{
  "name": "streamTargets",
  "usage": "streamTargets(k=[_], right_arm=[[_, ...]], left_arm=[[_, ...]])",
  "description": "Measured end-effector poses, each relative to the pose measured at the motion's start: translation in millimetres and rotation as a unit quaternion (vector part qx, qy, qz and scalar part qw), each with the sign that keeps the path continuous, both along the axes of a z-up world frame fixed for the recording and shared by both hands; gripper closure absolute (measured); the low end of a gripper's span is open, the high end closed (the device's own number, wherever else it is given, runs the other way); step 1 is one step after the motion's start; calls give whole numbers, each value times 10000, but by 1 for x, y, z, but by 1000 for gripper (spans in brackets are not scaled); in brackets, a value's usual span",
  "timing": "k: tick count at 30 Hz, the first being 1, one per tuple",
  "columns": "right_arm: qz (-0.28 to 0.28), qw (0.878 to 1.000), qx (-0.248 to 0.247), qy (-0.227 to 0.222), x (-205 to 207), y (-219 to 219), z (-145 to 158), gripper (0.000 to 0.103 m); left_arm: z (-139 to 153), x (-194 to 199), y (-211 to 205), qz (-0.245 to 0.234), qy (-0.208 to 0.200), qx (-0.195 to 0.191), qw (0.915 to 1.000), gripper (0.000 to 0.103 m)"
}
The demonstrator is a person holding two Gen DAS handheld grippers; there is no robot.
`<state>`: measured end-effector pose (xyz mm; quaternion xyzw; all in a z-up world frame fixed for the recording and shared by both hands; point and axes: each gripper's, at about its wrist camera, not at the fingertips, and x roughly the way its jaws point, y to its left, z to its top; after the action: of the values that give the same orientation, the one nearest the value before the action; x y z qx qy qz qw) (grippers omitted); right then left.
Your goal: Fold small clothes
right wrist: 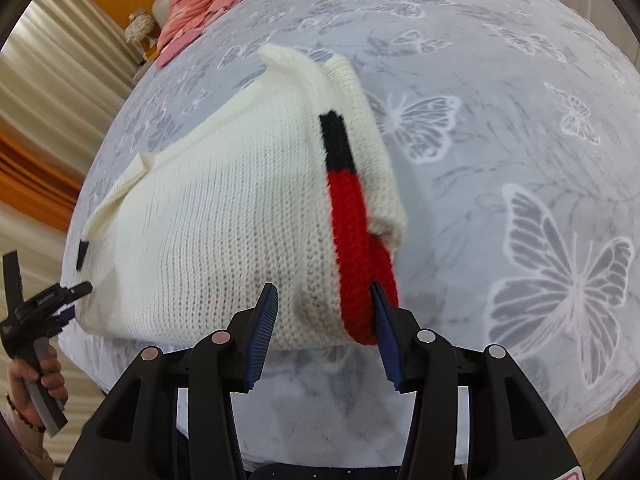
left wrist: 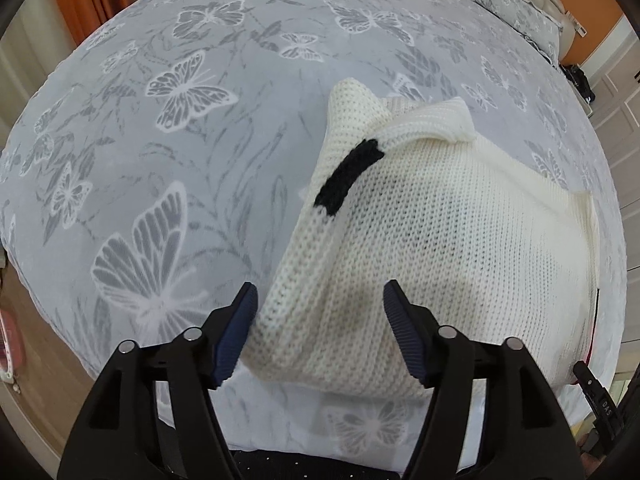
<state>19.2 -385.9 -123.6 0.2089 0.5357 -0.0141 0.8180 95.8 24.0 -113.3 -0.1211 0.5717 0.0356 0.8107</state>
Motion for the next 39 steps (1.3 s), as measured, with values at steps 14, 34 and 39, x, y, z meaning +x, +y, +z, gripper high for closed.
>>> streamTargets(k=[14, 34, 39], right_arm=[[127, 9998, -60, -117, -14, -24, 54, 95], [340, 9973, -643, -48, 6, -34, 59, 51], [433, 9965, -663, 267, 71, -23, 17, 51]], left_arm=[[-5, -23, 44, 396, 283, -1794, 9826, 85], [59, -26, -11, -879, -593, 139, 9943, 18], [5, 30, -51, -1209, -187, 569, 9909, 37]])
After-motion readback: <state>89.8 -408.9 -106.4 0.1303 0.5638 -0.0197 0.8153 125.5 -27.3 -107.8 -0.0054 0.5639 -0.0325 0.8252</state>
